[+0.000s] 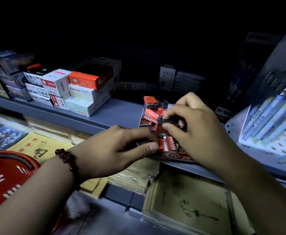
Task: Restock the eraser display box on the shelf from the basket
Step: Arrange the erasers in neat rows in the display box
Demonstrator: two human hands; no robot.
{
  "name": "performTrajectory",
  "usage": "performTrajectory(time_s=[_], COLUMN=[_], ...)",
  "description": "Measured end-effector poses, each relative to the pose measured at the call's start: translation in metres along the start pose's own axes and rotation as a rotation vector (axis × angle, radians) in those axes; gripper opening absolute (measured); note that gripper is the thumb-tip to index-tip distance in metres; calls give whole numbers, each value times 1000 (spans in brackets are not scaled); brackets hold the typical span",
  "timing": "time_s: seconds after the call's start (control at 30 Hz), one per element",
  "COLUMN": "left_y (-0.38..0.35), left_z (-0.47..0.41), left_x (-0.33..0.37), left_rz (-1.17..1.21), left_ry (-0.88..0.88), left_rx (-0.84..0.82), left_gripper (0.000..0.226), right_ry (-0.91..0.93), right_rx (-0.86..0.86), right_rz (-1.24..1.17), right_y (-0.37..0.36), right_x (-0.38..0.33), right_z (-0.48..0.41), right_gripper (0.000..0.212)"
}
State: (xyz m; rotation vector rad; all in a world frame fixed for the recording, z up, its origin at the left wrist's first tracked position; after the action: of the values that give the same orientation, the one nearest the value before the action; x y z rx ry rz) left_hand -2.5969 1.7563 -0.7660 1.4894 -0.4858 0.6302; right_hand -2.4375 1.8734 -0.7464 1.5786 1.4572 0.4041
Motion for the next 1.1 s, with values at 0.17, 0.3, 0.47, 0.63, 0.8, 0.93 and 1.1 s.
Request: performTrajectory(time_s=[0.17, 0.3, 0.47, 0.63, 0.8, 0.93, 1.1], left_y=[1, 8, 21, 7, 3, 5, 4], left_z=[1, 3, -3, -7, -8, -4, -5], left_x=[-4, -7, -9, -3, -5, -2, -3], left_rz=[141, 335, 486, 630, 726, 784, 828], left_ry=[12, 26, 28, 71, 106, 40, 45], left_rx=[-55, -96, 242, 252, 281, 187, 184], left_gripper=[31, 36, 17, 31, 18, 20, 20], right_ry=[-45, -102, -126, -126, -137, -147, -139], right_rx=[100, 182, 189, 241, 230, 216, 201], right_rz=[-88, -224, -369, -470, -575, -587, -574], right_y=[3, 6, 11, 15, 20, 20, 14], right_x=[6, 7, 5, -6, -15, -17, -18], right_z=[-2, -4, -5, -5, -3, -1, 0], right_gripper=[5, 6, 9, 9, 6, 6, 8])
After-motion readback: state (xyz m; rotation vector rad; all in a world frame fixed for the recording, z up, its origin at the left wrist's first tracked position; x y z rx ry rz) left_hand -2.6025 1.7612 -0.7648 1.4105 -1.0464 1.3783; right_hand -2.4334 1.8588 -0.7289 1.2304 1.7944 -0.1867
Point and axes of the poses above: each hand's wrist, its own z-axis away from the middle knuckle, its own y-axis out of the back of the hand, x = y × z, the point moved 3 cm from there along -z, towards the middle knuckle, and after that the axes turned 13 degrees about y, right-handed, at the moved point
